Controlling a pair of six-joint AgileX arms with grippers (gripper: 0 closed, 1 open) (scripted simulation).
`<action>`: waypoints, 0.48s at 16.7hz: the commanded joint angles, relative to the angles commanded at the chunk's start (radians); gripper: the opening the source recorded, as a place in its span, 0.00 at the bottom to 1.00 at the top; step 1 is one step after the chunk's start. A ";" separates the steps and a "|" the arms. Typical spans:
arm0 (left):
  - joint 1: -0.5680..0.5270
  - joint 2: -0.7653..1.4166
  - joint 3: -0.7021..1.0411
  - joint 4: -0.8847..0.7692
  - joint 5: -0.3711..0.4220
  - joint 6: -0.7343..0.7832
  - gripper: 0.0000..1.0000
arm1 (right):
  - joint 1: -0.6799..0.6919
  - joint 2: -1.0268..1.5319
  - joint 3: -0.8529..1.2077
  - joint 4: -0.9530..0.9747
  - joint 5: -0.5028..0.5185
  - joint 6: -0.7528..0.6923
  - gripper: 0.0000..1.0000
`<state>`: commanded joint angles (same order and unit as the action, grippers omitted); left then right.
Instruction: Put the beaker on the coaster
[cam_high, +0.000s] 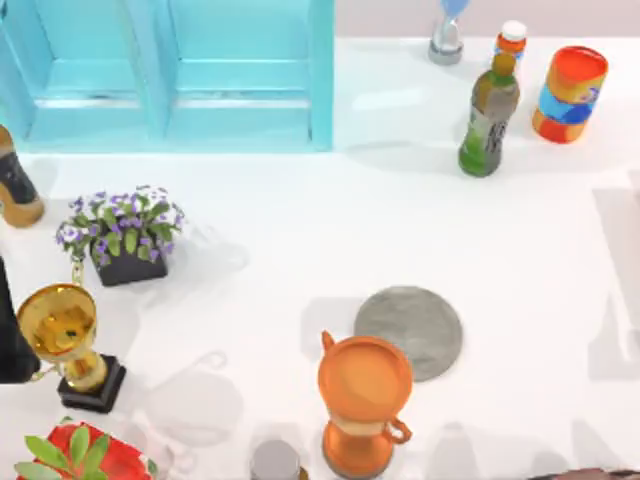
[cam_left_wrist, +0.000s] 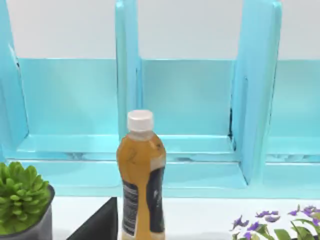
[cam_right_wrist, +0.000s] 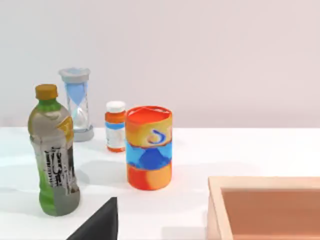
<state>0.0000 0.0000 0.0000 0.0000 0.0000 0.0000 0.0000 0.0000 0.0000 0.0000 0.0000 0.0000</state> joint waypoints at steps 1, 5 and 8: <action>0.000 0.000 0.000 0.000 0.000 0.000 1.00 | 0.000 0.000 0.000 0.000 0.000 0.000 1.00; 0.022 0.034 0.047 -0.038 -0.008 0.055 1.00 | 0.000 0.000 0.000 0.000 0.000 0.000 1.00; 0.073 0.120 0.180 -0.131 -0.026 0.207 1.00 | 0.000 0.000 0.000 0.000 0.000 0.000 1.00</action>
<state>0.0734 0.1203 0.1802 -0.1312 -0.0260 0.2067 0.0000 0.0000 0.0000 0.0000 0.0000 0.0000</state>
